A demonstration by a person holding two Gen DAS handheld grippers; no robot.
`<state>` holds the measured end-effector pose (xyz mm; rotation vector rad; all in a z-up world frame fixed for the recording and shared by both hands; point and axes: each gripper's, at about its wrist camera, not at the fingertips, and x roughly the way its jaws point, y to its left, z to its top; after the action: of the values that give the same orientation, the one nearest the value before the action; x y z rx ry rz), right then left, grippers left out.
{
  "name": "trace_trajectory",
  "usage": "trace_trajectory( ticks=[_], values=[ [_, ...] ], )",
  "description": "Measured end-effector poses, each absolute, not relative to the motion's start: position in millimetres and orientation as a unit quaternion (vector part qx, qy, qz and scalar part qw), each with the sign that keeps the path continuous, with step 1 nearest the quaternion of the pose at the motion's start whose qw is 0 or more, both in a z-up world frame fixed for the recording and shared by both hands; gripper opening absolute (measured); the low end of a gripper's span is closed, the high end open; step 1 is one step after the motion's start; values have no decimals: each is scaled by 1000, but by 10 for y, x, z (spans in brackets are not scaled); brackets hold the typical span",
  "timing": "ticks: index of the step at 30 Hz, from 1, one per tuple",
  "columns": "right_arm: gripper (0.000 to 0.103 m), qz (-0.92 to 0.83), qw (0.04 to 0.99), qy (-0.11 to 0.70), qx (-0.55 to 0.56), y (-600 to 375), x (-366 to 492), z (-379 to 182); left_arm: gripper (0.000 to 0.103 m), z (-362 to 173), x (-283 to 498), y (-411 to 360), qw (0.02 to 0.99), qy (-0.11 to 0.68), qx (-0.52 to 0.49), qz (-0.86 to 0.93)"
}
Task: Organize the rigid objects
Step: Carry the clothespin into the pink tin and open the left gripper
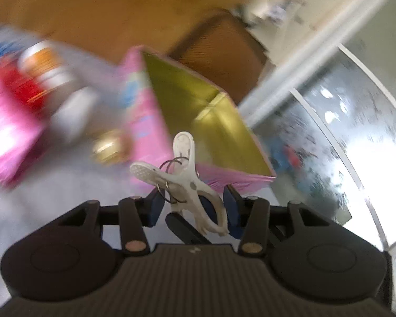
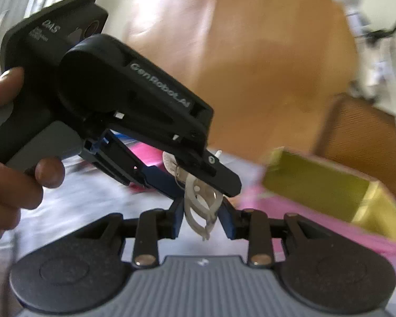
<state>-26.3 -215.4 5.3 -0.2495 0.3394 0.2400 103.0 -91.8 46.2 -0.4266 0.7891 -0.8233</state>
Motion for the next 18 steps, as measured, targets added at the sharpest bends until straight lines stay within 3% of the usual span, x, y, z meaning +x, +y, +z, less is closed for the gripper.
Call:
trace_trajectory(
  ticks=[8,15,18],
  values=[
    [29,22,984,164,-73,-3017,65,252,53,523,1449,-2058,818,368,-131,-423],
    [31,7,982,190,-16,-3323,412,44,60,503,1588,-2406,839,368,-93,-390],
    [38,-10,982,188,-13,-3339,500,-29,62,551,1557,-2409,861,352,-62,-361]
  ],
)
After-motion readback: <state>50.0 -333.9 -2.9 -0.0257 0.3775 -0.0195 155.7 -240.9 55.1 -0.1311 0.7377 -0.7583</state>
